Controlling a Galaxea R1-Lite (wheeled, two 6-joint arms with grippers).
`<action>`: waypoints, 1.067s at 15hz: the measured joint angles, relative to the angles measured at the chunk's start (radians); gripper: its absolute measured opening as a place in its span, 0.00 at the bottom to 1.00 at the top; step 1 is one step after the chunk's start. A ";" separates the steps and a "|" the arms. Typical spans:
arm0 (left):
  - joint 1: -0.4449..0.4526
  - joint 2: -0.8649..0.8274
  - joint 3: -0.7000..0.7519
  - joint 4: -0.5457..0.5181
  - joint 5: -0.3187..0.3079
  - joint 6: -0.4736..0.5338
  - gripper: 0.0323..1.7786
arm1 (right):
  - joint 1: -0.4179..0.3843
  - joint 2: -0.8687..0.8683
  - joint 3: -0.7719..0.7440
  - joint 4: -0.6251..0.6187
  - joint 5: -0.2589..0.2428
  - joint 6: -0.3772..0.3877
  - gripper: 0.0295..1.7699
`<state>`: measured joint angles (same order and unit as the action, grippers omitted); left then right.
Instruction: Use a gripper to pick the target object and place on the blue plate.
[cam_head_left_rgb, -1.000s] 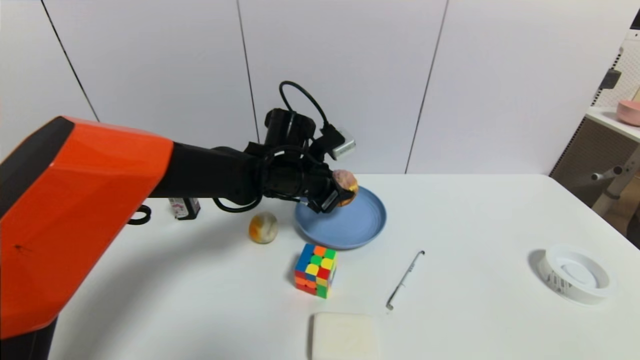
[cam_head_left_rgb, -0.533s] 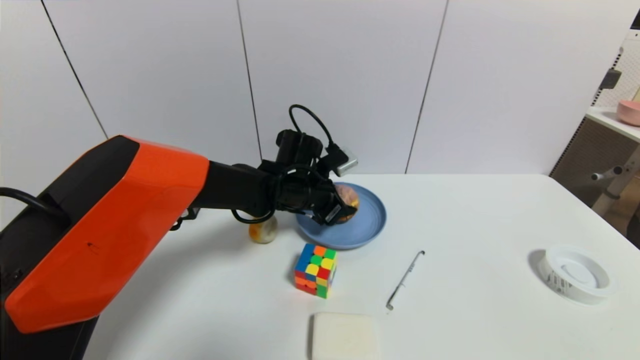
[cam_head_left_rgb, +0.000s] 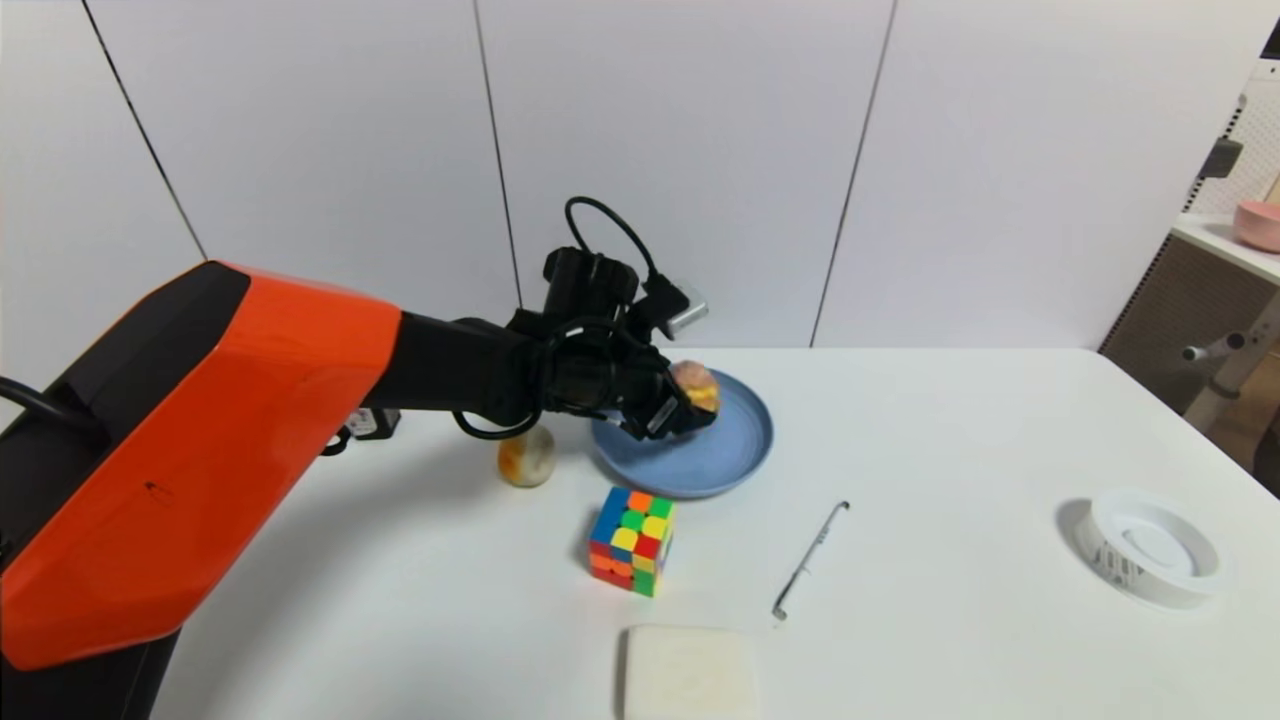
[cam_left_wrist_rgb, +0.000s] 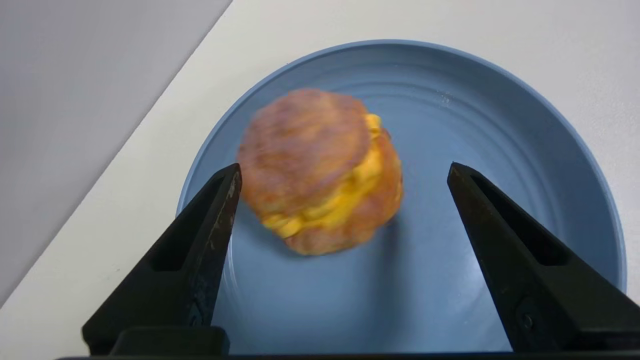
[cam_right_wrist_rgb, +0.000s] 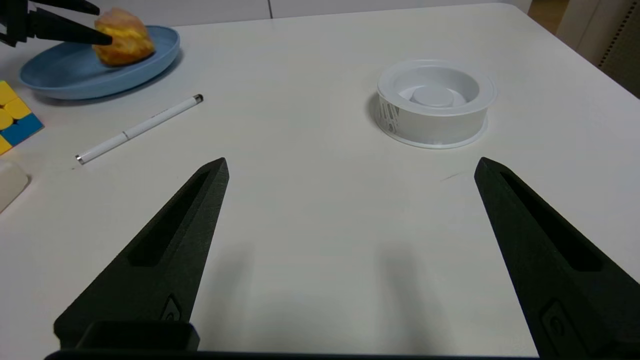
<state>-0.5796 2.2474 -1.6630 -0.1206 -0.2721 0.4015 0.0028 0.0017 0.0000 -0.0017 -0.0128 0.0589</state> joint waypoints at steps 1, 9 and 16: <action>0.000 0.001 -0.001 -0.002 0.000 -0.002 0.85 | 0.000 0.000 0.000 0.000 0.000 0.001 0.96; -0.011 0.008 -0.015 -0.023 -0.001 0.001 0.92 | 0.000 0.000 0.000 0.000 0.001 0.001 0.96; -0.009 -0.085 0.008 -0.014 -0.001 0.001 0.94 | 0.000 0.000 0.000 0.001 0.001 0.001 0.96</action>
<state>-0.5883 2.1628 -1.6549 -0.1345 -0.2728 0.4026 0.0028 0.0017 0.0000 -0.0009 -0.0115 0.0596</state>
